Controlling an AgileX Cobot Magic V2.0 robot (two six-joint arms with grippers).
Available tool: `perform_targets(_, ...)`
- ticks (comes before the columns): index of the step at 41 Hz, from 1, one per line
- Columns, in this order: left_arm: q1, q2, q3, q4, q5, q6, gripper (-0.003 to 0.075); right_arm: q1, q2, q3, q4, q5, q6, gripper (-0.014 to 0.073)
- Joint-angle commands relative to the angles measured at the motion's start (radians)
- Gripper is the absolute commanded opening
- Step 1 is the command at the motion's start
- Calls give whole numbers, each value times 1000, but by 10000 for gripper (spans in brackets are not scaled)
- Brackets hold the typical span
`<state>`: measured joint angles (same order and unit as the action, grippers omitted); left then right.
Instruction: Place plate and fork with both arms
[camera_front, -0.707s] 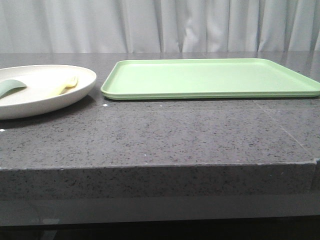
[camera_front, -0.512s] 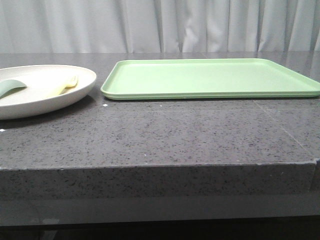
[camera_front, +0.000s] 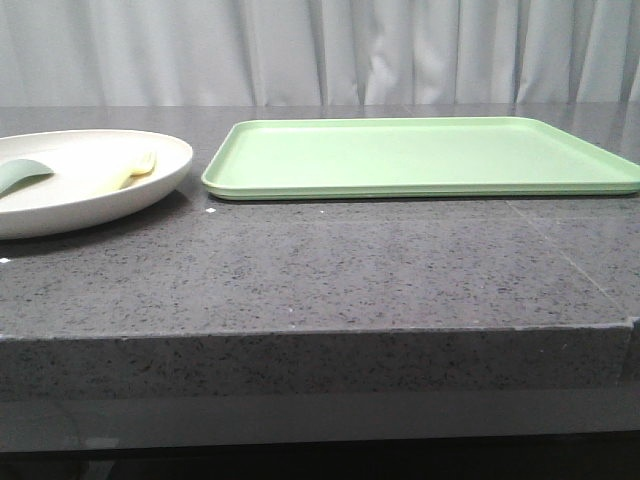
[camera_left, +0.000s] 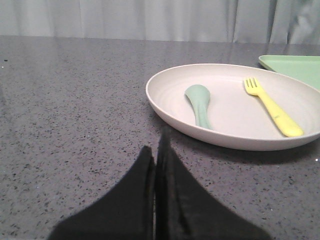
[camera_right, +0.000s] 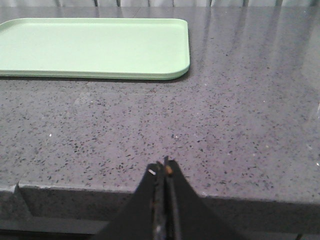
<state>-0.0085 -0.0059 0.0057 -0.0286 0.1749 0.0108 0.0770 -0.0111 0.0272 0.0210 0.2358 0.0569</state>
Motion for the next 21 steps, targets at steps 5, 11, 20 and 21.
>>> perform_targets(5,2,-20,2,-9,-83,-4,-18,-5,-18,-4,-8,-75,-10,-116)
perform_targets(11,2,-20,2,-6,-107,-4,-18,-5,-18,-4,-8,-102,-10,-116)
perform_targets(20,2,-20,2,-6,-233,-4,-18,-5,-18,-4,-8,-164,-10,-116)
perform_targets(21,2,-20,2,-6,-237,-4,-18,-5,-18,-4,-8,-165,-10,-116)
